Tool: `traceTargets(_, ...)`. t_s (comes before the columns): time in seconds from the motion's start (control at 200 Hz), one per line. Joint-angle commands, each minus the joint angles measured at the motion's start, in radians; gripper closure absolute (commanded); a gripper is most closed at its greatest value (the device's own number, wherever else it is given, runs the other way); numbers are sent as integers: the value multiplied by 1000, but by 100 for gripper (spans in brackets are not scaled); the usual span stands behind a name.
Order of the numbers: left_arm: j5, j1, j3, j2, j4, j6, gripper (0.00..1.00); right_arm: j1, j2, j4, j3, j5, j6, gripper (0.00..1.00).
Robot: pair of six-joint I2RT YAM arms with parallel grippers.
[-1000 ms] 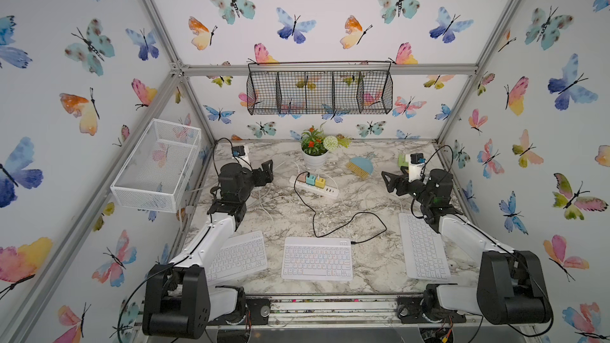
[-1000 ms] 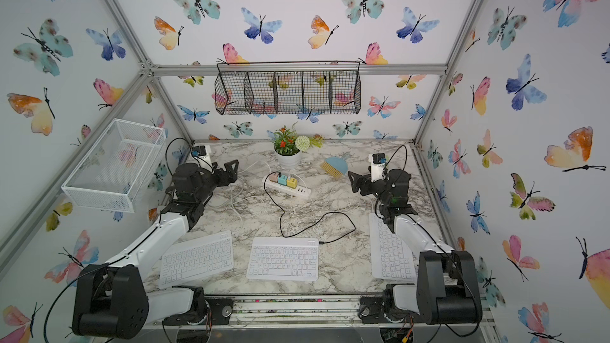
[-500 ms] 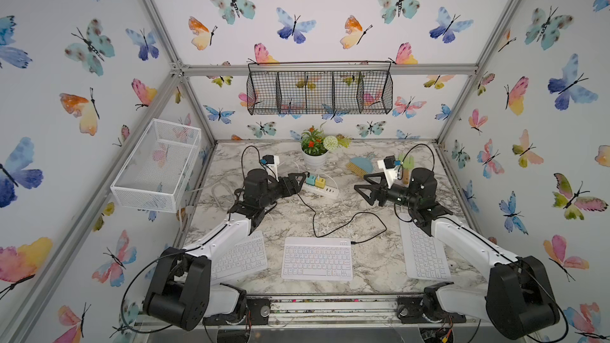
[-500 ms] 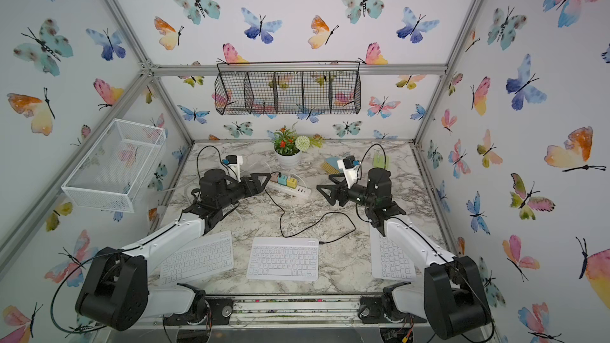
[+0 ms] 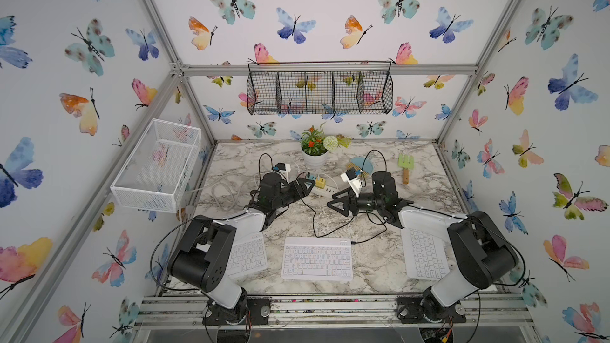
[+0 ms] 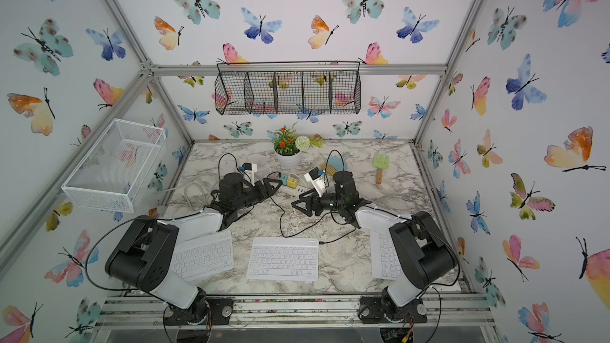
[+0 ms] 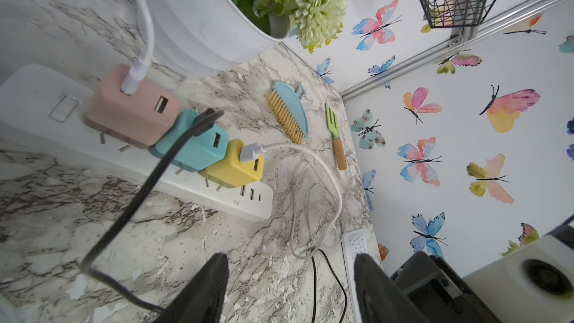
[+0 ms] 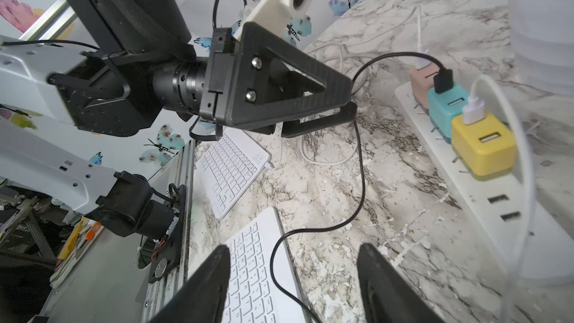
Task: Unplug the wireless keyboard
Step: Remove the plug from the socket.
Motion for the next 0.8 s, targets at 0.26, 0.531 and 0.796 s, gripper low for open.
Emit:
traceTargets(0.26, -86, -54, 39, 126, 60, -74, 37, 1, 133, -198, 177, 234, -317, 31)
traceTargets(0.531, -130, -53, 77, 198, 60, -140, 36, 0, 238, -255, 272, 331, -392, 30)
traceTargets(0.796, -234, -53, 115, 219, 22, -191, 34, 0, 281, -179, 280, 410, -468, 29)
